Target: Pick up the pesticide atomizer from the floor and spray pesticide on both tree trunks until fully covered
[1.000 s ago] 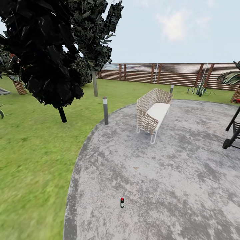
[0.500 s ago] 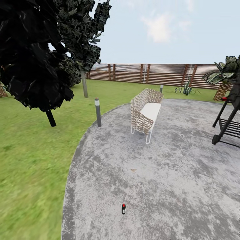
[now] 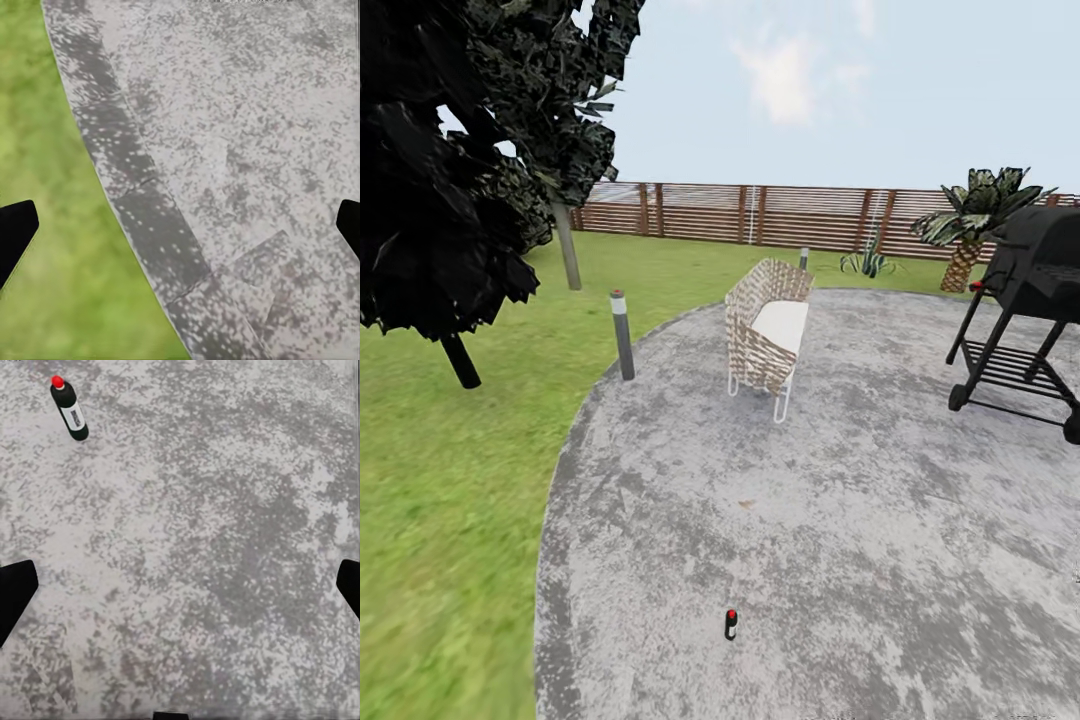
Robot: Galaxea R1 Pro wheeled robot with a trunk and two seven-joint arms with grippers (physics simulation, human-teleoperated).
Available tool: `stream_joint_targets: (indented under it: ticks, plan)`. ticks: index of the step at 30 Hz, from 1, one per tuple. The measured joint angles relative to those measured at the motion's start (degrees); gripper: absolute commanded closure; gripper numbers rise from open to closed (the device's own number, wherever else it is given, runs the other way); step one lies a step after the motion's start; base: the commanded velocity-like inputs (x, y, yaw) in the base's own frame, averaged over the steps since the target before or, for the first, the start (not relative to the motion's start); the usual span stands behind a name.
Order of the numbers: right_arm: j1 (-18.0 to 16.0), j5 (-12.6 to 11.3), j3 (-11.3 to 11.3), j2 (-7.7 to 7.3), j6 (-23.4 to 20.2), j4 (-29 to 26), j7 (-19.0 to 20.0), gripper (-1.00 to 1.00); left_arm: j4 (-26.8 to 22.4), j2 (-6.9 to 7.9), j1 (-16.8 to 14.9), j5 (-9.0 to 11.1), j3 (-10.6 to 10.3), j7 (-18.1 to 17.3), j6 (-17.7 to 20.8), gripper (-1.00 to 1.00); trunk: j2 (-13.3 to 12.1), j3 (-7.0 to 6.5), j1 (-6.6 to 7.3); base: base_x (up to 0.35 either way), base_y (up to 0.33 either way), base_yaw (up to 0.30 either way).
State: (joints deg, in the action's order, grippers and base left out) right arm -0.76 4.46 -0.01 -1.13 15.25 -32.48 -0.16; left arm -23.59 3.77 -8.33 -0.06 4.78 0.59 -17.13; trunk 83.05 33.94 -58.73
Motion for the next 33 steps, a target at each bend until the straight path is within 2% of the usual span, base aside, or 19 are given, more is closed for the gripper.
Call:
stream_joint_targets:
  ticks: [5, 18, 19, 20, 21, 25, 26, 28, 33]
  plan:
    - [0.0, 0.0, 0.0, 0.0, 0.0, 0.0, 0.0, -1.0, 0.0, 0.01, 0.0, 0.0, 0.0, 0.0, 0.0, -1.0, 0.0, 0.0, 0.0, 0.0, 0.136, -0.273]
    - [0.0, 0.0, 0.0, 0.0, 0.0, 0.0, 0.0, -1.0, 0.0, 0.02, 0.0, 0.0, 0.0, 0.0, 0.0, -1.0, 0.0, 0.0, 0.0, 0.0, 0.01, -0.273]
    - [-0.3, 0.0, 0.0, 0.29, 0.0, 0.0, 0.0, -1.0, 0.0, 0.23, -0.3, 0.0, 0.0, 0.0, 0.0, -1.0, -1.0, 0.14, 0.55, 0.0, 0.044, -0.273]
    - [0.0, 0.0, 0.0, 0.0, 0.0, 0.0, 0.0, -1.0, 0.0, 0.02, 0.0, 0.0, 0.0, 0.0, 0.0, -1.0, 0.0, 0.01, 0.41, 0.0, 0.076, -0.273]
    - [0.0, 0.0, 0.0, -0.01, 0.0, 0.0, 0.0, -1.0, 0.0, 0.01, 0.0, 0.0, 0.0, 0.0, 0.0, -1.0, 0.0, 0.0, 0.02, 0.0, 0.149, -0.273]
    - [0.0, 0.0, 0.0, 0.0, 0.0, 0.0, 0.0, -1.0, 0.0, 0.01, 0.0, 0.0, 0.0, 0.0, 0.0, -1.0, 0.0, 0.0, -0.06, 0.0, 0.257, -0.273]
    - [0.0, 0.0, 0.0, 0.01, 0.0, 0.0, 0.0, -1.0, 0.0, 0.02, 0.0, 0.0, 0.0, 0.0, 0.0, -1.0, -0.1, 0.02, 0.57, 0.0, 0.298, -0.273]
    - [0.0, 0.0, 0.0, 0.0, 0.0, 0.0, 0.0, -1.0, 0.0, 0.01, 0.0, 0.0, 0.0, 0.0, 0.0, -1.0, 0.0, 0.0, 0.01, 0.0, 0.3, -0.273]
    - [0.0, 0.0, 0.0, 0.0, 0.0, 0.0, 0.0, -1.0, 0.0, 0.01, 0.0, 0.0, 0.0, 0.0, 0.0, -1.0, 0.0, 0.0, 0.0, 0.0, 0.302, -0.273]
